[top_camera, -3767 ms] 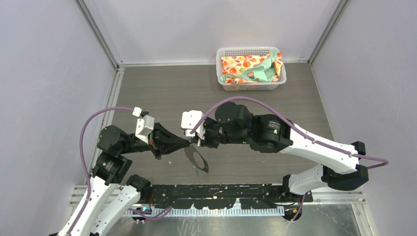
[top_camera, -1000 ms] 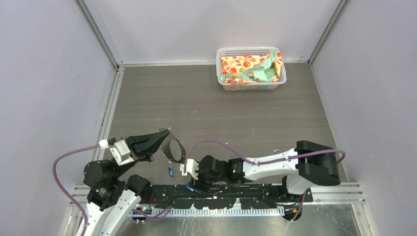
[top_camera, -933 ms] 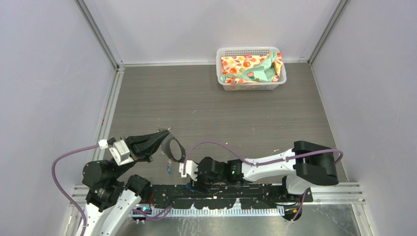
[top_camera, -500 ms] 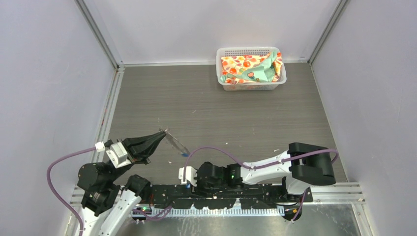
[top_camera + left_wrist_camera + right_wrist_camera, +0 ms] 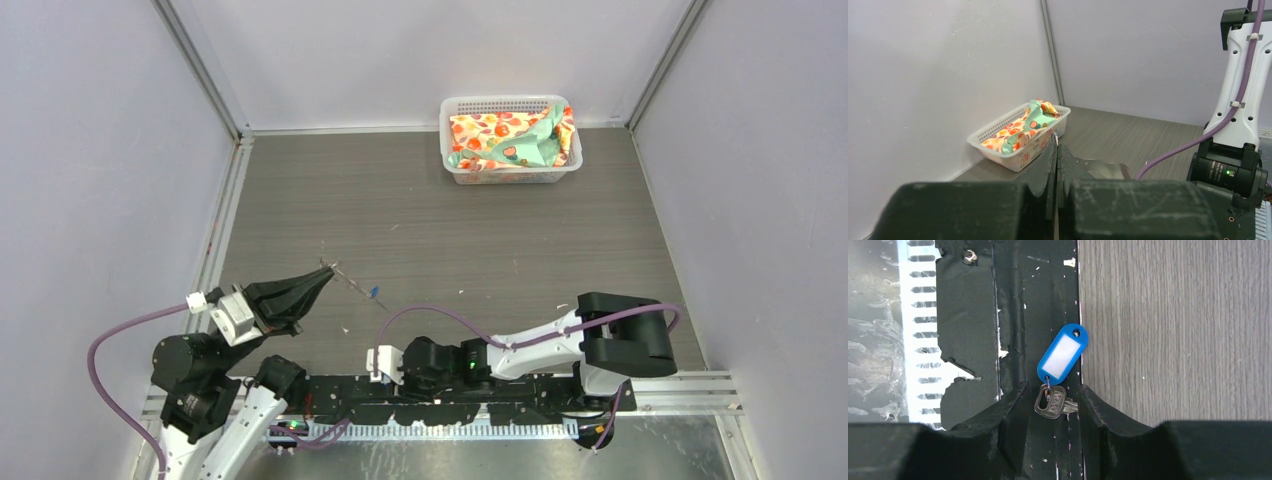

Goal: Put the keys on the keyring
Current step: Pick up the key from the center of the board.

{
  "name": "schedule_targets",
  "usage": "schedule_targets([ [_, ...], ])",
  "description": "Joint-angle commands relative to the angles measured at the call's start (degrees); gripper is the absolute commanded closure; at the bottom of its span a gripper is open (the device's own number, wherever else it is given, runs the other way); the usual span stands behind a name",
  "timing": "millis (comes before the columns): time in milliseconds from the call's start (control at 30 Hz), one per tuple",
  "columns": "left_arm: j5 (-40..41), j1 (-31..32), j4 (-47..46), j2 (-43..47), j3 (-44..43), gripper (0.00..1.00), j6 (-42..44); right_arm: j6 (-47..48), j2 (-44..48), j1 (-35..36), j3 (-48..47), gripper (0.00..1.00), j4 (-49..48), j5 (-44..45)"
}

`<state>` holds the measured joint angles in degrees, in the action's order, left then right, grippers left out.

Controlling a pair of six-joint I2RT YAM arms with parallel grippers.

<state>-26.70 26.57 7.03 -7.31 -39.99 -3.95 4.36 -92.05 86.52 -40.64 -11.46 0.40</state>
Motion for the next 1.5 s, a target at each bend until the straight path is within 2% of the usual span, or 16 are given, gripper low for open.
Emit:
schedule_targets([
  [0, -0.3, 0.1, -1.2, 0.7, -2.2, 1.0, 0.4, -0.5, -1.0, 0.5, 0.2, 0.58, -1.6, 1.7],
  [200, -0.2, 0.1, -0.9, 0.7, -2.6, 1.0, 0.1, -1.3, -1.5, 0.6, 0.6, 0.71, -1.7, 1.5],
  [367, -0.8, 0.1, -1.2, 0.1, -2.6, 1.0, 0.0, -0.5, 0.9, 0.5, 0.3, 0.94, -0.1, 3.9],
  [433, -1.2, 0.1, -1.3, -0.3, -2.8, 1.0, -0.1, 0.6, 3.9, 0.6, 0.0, 0.99, 1.7, 6.3],
  [800, -5.5, 0.1, -1.4, -2.6, -5.4, 1.0, -2.9, 3.0, 29.4, 0.7, -4.5, 0.99, 24.6, 19.7],
  [933, -11.6, 0.1, -0.2, -4.5, -7.7, 1.0, -4.0, 5.1, 35.4, 1.0, -7.3, 0.99, 31.5, 24.9],
  [1067, -18.1, 0.1, 1.9, -6.5, -10.3, 1.0, -4.7, 9.7, 40.6, 1.2, -10.3, 0.99, 34.4, 28.7],
  [1167, -23.3, 0.1, 5.0, -8.2, -12.7, 1.0, -4.8, 13.5, 44.0, 1.3, -12.4, 0.99, 35.2, 28.8],
  [1267, -31.0, 0.1, 6.3, -10.4, -13.4, 1.0, -6.9, 16.9, 45.7, 1.3, -15.2, 0.99, 35.2, 25.2],
  [1367, -35.9, 0.1, 4.6, -12.7, -13.0, 1.0, -10.2, 20.3, 44.0, 1.3, -19.3, 0.99, 35.8, 20.0],
  [1467, -37.4, 0.1, 2.0, -13.5, -12.5, 1.0, -11.9, 22.5, 41.7, 1.2, -22.5, 0.99, 33.9, 14.8],
])
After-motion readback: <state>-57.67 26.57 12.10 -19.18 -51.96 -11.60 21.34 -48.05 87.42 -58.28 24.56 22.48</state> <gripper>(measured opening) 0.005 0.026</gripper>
